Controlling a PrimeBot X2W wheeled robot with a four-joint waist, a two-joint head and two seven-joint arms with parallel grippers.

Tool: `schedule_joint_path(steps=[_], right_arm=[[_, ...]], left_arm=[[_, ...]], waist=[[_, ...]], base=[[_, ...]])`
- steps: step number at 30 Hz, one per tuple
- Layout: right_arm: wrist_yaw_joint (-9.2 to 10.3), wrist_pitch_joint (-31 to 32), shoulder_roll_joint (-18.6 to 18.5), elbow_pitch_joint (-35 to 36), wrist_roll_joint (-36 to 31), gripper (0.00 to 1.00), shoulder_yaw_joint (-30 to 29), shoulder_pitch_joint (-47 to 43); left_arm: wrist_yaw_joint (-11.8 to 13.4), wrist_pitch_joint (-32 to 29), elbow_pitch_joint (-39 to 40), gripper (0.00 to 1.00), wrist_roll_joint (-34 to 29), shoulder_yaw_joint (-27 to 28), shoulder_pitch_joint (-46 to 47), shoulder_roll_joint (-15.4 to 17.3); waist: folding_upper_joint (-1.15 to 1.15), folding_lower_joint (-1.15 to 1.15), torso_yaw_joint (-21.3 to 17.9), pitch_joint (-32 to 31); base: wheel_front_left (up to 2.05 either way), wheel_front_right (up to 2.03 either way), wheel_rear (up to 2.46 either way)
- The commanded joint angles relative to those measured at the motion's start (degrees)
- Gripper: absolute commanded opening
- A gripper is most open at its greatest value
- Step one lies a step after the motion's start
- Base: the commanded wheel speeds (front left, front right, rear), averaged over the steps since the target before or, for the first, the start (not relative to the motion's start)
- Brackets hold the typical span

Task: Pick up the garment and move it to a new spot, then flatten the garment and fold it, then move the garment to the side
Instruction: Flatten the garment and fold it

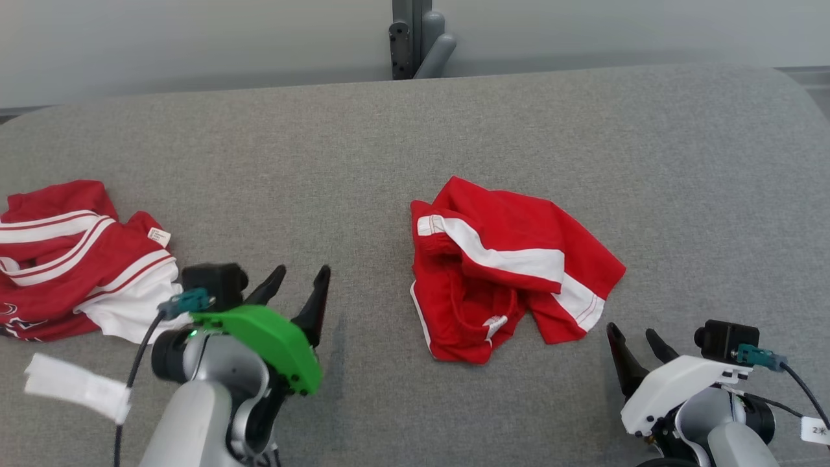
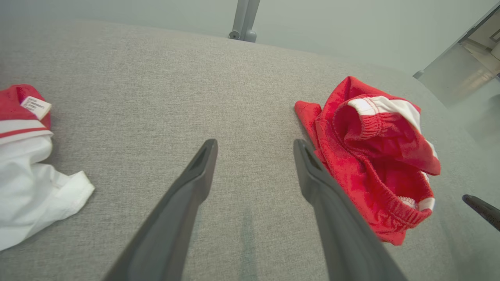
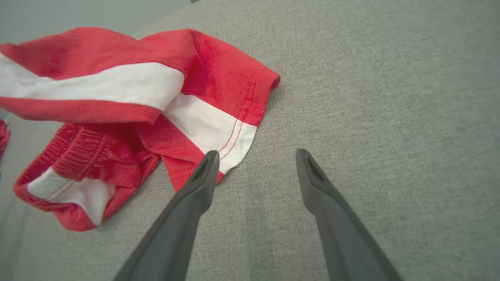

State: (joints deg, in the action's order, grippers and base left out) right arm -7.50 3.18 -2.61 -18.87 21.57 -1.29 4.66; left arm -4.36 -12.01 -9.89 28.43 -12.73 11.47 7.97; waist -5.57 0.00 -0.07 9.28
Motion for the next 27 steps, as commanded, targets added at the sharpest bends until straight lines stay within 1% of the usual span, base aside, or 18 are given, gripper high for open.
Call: schedule_joint_path(steps=[1, 4, 7, 11, 14, 21, 27], right_arm=[[0.02, 1.4, -0.3, -1.5, 1.6, 1.0, -0.5, 1.2], [0.01, 3.9, -0.3, -4.8, 2.2, 1.0, -0.8, 4.4], [0.01, 5.4, -0.2, -7.9, 2.9, 1.0, -0.2, 7.1], [0.02, 6.4, -0.2, -11.5, 4.4, 1.0, 1.3, 10.1], [0.01, 6.0, -0.2, -14.2, 6.8, 1.0, 2.6, 11.2], [0.02, 4.6, 0.0, -18.1, 8.9, 1.0, 5.6, 12.2], [0.01, 3.4, 0.1, -20.0, 10.5, 1.0, 8.3, 13.2]], left_arm=[[0.6, -1.9, -0.9, 1.0, -0.3, -1.0, 2.3, -0.9], [2.3, -4.9, -3.4, 1.0, 0.1, -3.6, 8.2, -3.2], [2.5, -6.6, -6.7, 1.0, 0.9, -6.2, 11.7, -4.3], [1.6, -7.9, -10.2, 1.0, 1.4, -9.2, 15.3, -4.7], [1.0, -8.6, -12.5, 1.0, 3.5, -11.0, 17.7, -4.9], [1.9, -7.9, -15.8, 1.0, 7.3, -14.4, 21.4, -5.0], [1.7, -6.9, -18.1, 1.0, 8.7, -16.9, 23.1, -5.0]], waist=[[-0.02, 0.0, 0.1, 1.7], [-0.02, 0.0, 0.6, 2.2], [-0.02, 0.0, 0.8, 2.5], [-0.02, 0.0, 1.3, 2.8], [-0.02, 0.0, 2.2, 2.8], [-0.02, 0.0, 2.2, 3.2], [-0.02, 0.0, 1.2, 3.4]], base=[[0.0, 0.0, 0.0], [0.0, 0.0, 0.0], [0.0, 0.0, 0.0], [0.0, 0.0, 0.0], [0.0, 0.0, 0.0], [0.0, 0.0, 0.0], [0.0, 0.0, 0.0]])
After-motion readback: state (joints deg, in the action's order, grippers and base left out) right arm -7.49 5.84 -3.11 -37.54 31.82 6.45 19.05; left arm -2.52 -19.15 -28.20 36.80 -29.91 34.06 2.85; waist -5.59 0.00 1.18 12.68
